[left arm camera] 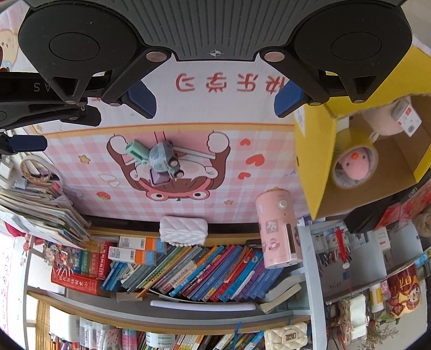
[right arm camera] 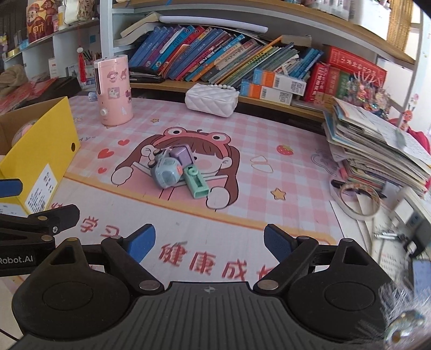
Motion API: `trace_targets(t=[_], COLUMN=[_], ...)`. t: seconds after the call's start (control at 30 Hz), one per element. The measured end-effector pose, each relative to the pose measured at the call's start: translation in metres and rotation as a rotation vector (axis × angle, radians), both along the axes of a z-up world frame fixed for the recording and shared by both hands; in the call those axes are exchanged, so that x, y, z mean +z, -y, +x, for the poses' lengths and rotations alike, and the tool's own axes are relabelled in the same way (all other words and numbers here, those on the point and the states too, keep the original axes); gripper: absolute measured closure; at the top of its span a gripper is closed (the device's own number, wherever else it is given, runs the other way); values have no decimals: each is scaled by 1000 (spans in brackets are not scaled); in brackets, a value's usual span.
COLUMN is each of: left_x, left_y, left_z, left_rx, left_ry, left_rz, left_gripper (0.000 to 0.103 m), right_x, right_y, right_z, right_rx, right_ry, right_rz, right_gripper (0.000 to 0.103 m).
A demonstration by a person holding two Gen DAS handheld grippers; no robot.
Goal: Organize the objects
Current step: 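Withdraw both tools from the box toward the grey truck and green charger, then grasp the grey toy truck with the left tool while the right tool grasps the mint-green charger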
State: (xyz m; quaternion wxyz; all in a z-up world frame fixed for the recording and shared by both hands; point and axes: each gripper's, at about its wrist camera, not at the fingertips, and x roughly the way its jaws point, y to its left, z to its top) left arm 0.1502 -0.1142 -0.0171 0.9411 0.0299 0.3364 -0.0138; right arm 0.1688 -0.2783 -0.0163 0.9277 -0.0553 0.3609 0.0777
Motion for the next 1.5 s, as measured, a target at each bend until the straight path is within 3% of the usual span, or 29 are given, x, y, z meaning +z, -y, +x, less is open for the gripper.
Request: trace_targets(t=[0.33, 0.8, 1.17, 1.5], left_x=[-6, -18, -22, -25], left_y=[15, 15, 10, 8], left_z=[32, 57, 63, 68], left_rx=[11, 40, 66, 64], left_ry=[-32, -83, -101, -109], left_rz=[48, 94, 96, 104], left_gripper=[7, 7, 7, 7], right_x=[-10, -40, -46, -55], right_y=[10, -2, -3, -17], right_z=[45, 97, 104, 120], right_rx=[57, 169, 202, 235], right_ry=[-8, -67, -79, -72], right_rz=[17, 11, 25, 3], right_gripper=[22, 22, 23, 29])
